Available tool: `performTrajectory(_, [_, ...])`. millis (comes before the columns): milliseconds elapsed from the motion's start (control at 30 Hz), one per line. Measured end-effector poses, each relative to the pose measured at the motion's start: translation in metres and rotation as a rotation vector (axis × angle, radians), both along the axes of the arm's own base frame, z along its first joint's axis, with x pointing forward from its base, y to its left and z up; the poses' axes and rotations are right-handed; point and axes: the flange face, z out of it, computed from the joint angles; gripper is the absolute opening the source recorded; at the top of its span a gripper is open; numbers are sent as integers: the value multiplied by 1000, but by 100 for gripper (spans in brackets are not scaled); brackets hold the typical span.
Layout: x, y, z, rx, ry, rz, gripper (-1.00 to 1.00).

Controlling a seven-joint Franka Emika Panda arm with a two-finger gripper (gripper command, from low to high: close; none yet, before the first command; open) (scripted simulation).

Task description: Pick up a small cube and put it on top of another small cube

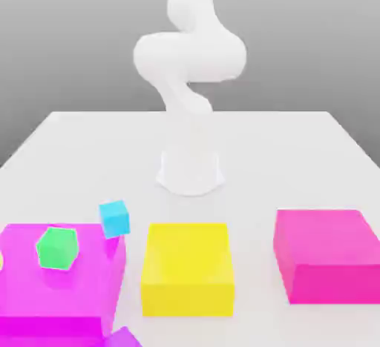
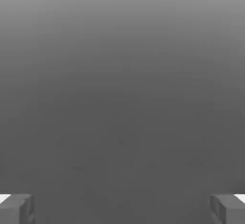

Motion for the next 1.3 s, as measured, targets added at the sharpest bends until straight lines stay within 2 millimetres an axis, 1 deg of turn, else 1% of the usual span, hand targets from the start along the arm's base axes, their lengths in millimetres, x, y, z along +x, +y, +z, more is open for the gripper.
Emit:
performTrajectory(133, [50,-13,-54,2,103,102,0])
performTrajectory(267, [91,-22,-113,-3,195,191,0])
performTrajectory(400, [123,-29,-176,-17,282,272,0])
performTrajectory(533, [147,-36,-242,-43,365,346,0])
performTrajectory(667, [160,-45,-308,-81,446,416,0])
performTrajectory(800, [166,-56,-370,-133,525,481,0])
performTrajectory(933, [163,-70,-428,-200,604,546,0])
performTrajectory(1067, [157,-86,-480,-275,675,606,0])
performTrajectory(1167, [157,-89,-524,-289,686,617,0])
performTrajectory(1200, [156,-89,-539,-289,688,617,-100])
performTrajectory(1300, [156,-89,-539,-288,688,617,-100])
